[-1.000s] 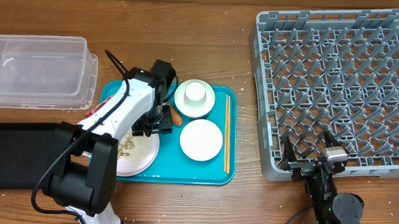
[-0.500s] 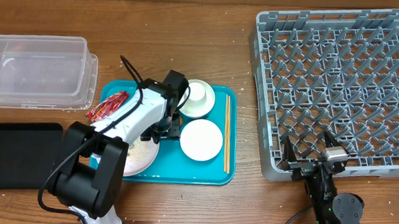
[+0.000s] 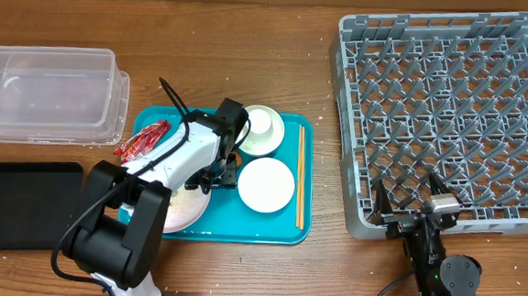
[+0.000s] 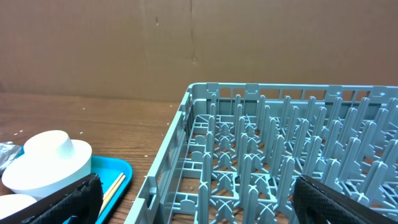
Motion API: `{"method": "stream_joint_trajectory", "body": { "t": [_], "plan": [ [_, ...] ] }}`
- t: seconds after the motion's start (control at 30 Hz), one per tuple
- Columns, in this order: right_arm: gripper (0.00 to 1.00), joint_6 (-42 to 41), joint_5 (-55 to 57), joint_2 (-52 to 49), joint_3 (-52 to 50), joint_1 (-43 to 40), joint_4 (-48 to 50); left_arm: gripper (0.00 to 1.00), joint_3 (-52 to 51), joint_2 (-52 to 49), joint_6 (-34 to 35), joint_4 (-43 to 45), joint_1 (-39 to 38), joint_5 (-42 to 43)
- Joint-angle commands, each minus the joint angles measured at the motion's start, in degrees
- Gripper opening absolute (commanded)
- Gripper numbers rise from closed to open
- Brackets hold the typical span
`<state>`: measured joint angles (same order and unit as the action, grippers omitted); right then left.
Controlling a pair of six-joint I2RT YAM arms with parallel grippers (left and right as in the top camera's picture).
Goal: Sort waste into correct bins and load items into the dishwasher
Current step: 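Move the left gripper to the white plate's rim and grasp it, then lift the white plate with the left gripper and carry it left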
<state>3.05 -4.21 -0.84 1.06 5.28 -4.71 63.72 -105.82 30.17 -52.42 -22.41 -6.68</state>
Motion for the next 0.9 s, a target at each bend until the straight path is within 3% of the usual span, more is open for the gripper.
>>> {"method": "stream_joint_trajectory", "body": {
  "t": [0.0, 0.5, 0.6, 0.87],
  "plan": [
    [1.0, 0.17, 0.02, 0.61, -0.59, -0.11, 0.26, 0.53, -2.23, -0.68, 1.62, 0.68, -0.07, -1.2],
    [1.0, 0.17, 0.02, 0.61, -0.59, -0.11, 0.26, 0.08, -1.73, -0.66, 1.57, -1.09, -0.07, -1.27],
    [1.0, 0.17, 0.04, 0.61, -0.59, -0.11, 0.26, 0.04, -1.03, -0.66, 1.57, -2.4, -0.07, -1.27],
    [1.0, 0.17, 0.04, 0.61, -0.59, -0.11, 0.26, 0.04, 1.53, -0.5, 1.6, -6.29, -0.09, -1.25]
  ]
}}
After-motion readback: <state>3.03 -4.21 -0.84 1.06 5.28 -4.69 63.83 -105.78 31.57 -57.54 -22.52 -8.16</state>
